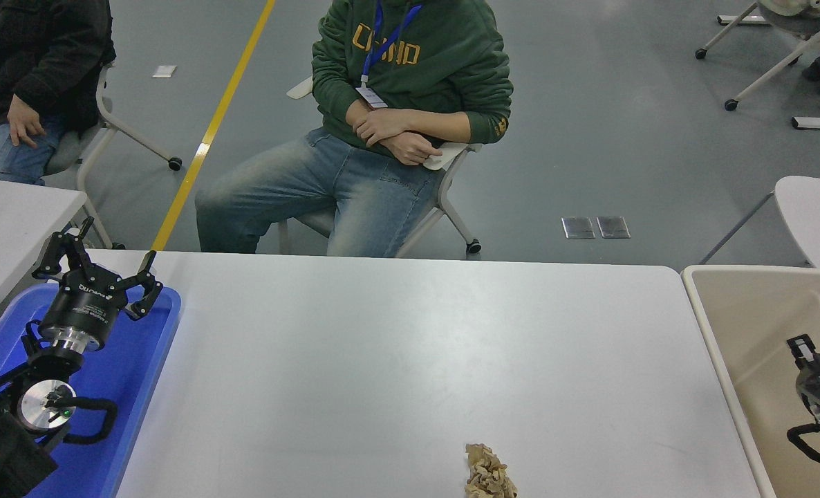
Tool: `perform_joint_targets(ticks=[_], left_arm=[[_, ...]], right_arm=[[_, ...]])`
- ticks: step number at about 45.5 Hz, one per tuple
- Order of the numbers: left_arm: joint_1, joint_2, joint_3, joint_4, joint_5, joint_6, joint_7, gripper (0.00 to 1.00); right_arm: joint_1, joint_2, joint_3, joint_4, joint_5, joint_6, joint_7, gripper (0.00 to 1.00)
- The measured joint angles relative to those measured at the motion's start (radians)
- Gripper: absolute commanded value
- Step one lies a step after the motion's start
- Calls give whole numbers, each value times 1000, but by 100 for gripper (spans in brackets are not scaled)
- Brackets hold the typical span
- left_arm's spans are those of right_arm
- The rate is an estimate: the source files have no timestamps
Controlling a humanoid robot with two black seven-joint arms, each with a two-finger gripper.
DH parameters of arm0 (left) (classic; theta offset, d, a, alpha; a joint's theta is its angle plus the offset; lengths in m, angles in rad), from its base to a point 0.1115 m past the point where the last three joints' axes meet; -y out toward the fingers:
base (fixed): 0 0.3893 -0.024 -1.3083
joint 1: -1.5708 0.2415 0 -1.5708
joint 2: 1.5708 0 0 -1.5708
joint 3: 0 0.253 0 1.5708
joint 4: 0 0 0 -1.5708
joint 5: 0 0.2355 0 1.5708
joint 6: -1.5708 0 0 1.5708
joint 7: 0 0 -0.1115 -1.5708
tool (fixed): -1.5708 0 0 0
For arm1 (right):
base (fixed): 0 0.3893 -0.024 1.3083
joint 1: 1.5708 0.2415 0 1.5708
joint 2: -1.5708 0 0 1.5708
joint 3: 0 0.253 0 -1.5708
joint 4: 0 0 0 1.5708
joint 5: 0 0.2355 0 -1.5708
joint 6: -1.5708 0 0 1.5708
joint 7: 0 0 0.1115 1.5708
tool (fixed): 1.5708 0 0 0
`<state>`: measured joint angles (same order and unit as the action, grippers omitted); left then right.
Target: Clean the table surface
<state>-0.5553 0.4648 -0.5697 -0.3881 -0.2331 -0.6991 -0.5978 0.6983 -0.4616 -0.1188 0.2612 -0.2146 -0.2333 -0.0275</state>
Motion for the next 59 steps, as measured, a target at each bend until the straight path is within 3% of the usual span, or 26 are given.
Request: perform_joint_targets(ticks=[7, 40, 59], left_arm=[[0, 0, 0, 0, 0, 0, 0, 100], [0, 0, -1, 0, 0, 0, 0, 100], [0, 0, -1, 0, 0, -1, 0, 100]], right_arm=[[11, -34, 2, 59, 2, 6, 1, 100], [109, -374, 118, 745, -12, 11, 12, 100], [123, -308, 304, 904, -8, -9, 43, 100]])
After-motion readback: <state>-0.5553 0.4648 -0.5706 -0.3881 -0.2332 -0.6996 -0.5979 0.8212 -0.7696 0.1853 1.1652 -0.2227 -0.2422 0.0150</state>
